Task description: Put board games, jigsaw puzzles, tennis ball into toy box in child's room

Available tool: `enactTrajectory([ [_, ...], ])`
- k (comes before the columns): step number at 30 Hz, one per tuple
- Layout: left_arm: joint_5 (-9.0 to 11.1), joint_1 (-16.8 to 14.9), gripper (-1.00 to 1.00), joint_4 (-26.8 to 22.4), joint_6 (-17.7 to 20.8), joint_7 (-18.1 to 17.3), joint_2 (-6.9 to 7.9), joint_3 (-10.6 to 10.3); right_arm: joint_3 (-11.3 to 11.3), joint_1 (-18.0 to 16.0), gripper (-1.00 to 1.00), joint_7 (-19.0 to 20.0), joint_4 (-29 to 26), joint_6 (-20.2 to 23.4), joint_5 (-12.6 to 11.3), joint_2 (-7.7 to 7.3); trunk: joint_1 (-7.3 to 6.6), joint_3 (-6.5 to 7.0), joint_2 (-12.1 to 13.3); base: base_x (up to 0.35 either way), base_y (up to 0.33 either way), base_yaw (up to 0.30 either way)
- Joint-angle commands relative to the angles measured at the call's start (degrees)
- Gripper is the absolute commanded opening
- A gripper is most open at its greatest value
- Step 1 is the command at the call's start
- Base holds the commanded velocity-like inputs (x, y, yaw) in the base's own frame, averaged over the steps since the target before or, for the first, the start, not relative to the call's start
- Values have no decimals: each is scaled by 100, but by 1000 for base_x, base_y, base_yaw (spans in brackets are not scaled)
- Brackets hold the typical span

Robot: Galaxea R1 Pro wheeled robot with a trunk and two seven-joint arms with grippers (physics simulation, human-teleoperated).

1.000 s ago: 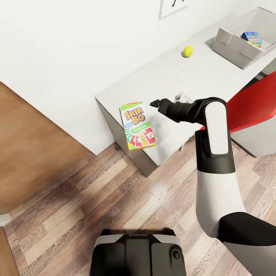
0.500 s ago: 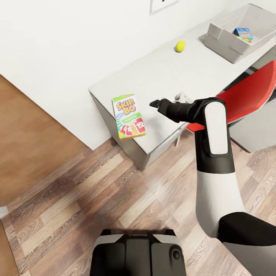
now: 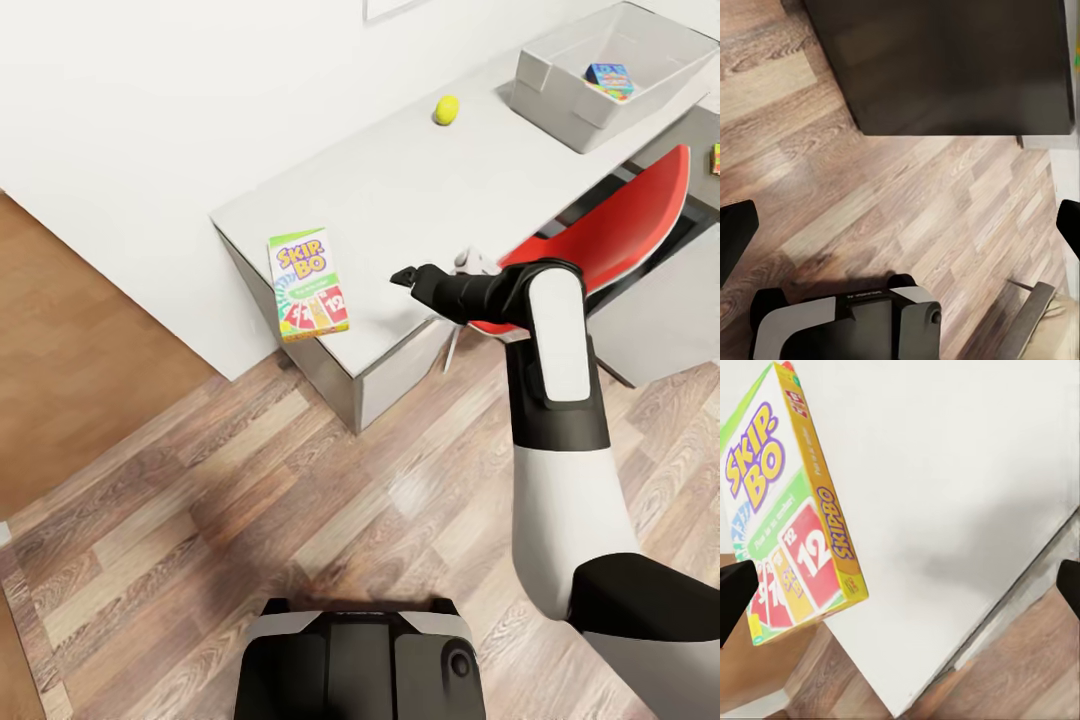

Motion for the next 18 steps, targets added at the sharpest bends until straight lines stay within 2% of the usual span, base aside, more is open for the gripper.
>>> enactTrajectory([
  [1,-11,-3,100,-1,58,-28,-15,-1,-1,-5,100,-59,11,16,-52,-9,3,-7,-9,-35,-171,0],
  [3,-17,-3,100,-1,49,-28,-54,-4,-2,-5,100,-59,45,16,-54,-60,3,-7,-9,-20,-163,0],
  [6,-20,-3,100,-1,42,-28,-86,-6,-3,22,100,-58,74,16,-87,-217,3,-7,-9,-8,-130,0],
  [9,-22,-3,100,-1,37,-28,-96,0,-13,258,100,-58,84,16,-357,-455,3,-7,-9,-3,-47,0],
  [11,-22,-3,100,-1,33,-28,-103,-2,-56,461,100,-61,93,16,-686,-737,3,-7,-9,-1,-18,0],
  [14,-22,-3,100,-1,31,-28,-128,-5,-167,732,100,-60,96,16,-1218,-1330,3,-7,-9,0,-6,0],
  [15,-22,-3,100,-1,31,-28,-131,-5,-187,782,100,-59,95,16,-1313,-1437,3,-7,-9,0,-3,0],
  [16,-20,-3,100,-1,30,-28,-136,-6,-226,877,100,-59,94,16,-1504,-1650,3,-7,-9,0,-2,0],
  [17,-19,-3,100,-1,30,-28,-138,-6,-243,922,100,-59,93,16,-1601,-1755,3,-7,-9,0,-1,0],
  [18,-16,-3,100,-1,32,-28,-141,-6,-282,1038,100,-63,92,16,-1882,-2042,3,-7,-9,0,0,0],
])
